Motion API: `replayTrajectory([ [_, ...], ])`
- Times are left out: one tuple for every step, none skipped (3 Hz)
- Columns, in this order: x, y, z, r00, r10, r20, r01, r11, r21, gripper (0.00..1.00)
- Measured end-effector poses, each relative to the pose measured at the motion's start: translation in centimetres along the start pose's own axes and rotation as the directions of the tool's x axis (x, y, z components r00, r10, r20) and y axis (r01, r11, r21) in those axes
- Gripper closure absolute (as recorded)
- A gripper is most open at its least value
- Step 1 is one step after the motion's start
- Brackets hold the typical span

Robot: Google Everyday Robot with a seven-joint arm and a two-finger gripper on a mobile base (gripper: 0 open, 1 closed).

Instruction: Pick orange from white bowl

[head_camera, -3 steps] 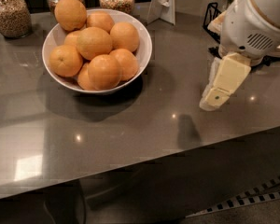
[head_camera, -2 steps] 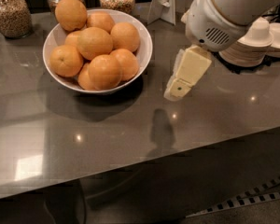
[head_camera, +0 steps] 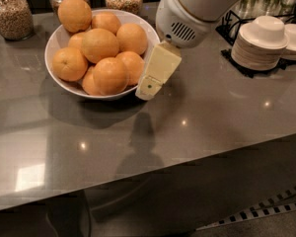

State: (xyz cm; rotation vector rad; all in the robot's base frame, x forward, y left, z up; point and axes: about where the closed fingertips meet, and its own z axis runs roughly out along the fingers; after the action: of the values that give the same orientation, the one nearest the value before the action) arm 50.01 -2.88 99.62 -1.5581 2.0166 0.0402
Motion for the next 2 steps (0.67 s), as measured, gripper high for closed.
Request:
replayTrajectory([
  [-2.5, 0.7, 1.3, 1.000, -0.007, 0.017, 0.006, 0.9982, 0.060, 0.00],
  [-4.9, 0.5, 2.9, 0.997, 0.061, 0.050, -0.067, 0.9887, 0.134, 0.00],
])
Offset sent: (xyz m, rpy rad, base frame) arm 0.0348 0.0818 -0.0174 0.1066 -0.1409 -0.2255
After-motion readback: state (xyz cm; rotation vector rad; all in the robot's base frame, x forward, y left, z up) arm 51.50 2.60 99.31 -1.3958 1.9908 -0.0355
